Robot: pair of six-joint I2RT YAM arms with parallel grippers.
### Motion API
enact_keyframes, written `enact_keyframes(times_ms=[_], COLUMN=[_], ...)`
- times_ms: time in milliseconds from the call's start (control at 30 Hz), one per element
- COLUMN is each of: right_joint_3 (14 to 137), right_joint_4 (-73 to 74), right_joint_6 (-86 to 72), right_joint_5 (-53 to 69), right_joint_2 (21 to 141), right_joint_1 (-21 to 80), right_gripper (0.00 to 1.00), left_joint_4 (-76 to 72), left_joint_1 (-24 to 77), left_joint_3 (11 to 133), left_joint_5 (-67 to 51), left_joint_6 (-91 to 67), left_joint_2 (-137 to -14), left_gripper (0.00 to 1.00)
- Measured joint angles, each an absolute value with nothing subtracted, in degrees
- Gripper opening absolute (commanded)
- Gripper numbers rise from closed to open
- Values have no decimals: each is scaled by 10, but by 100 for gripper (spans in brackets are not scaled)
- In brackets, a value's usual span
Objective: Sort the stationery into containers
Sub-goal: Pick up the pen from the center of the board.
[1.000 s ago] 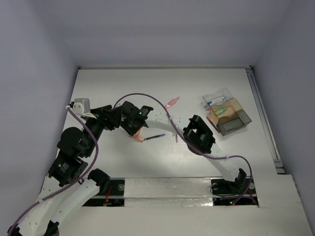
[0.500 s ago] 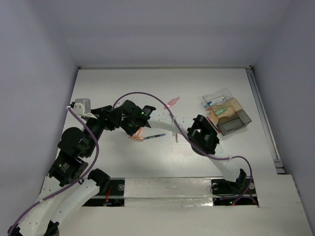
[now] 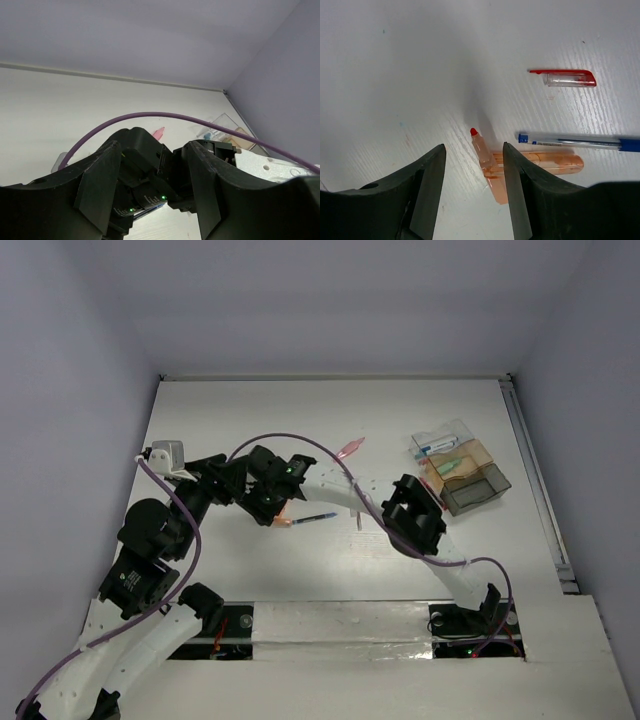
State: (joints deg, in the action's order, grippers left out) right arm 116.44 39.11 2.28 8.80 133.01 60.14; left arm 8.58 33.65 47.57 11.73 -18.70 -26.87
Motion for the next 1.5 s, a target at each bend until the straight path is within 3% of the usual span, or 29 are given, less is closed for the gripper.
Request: enact_keyframes(times_ms=[300, 400, 433, 467, 633, 933, 1200, 1500], right_joint_3=[1188, 1193, 1195, 1195, 1195, 1115, 943, 743], right_joint_4=[409, 413, 414, 414, 414, 338, 193, 35], right_joint_6=[41, 46, 47, 50, 46, 17, -69, -189], right_joint_5=[94, 90, 88, 87, 80, 26, -36, -41], right_joint_2=[1374, 1380, 1380, 1380, 1381, 1310, 1053, 828], right_joint_1=[602, 602, 603, 604, 606, 608, 592, 543], right_gripper=[43, 29, 17, 12, 0, 0, 0, 0], left_joint_4=[86, 84, 84, 85, 84, 84, 51, -97], left_joint_1=[335, 333, 333, 333, 333, 333, 333, 333], left_joint_3=[475, 473, 472, 472, 472, 472, 452, 312], left_joint_5=[120, 120, 120, 120, 120, 97, 6, -140], left_joint_6=[-184, -184, -184, -184, -184, -198, -254, -358], left_joint_2=[-269, -269, -269, -269, -269, -269, -268, -285], left_gripper=[52, 52, 52, 52, 52, 53, 54, 54])
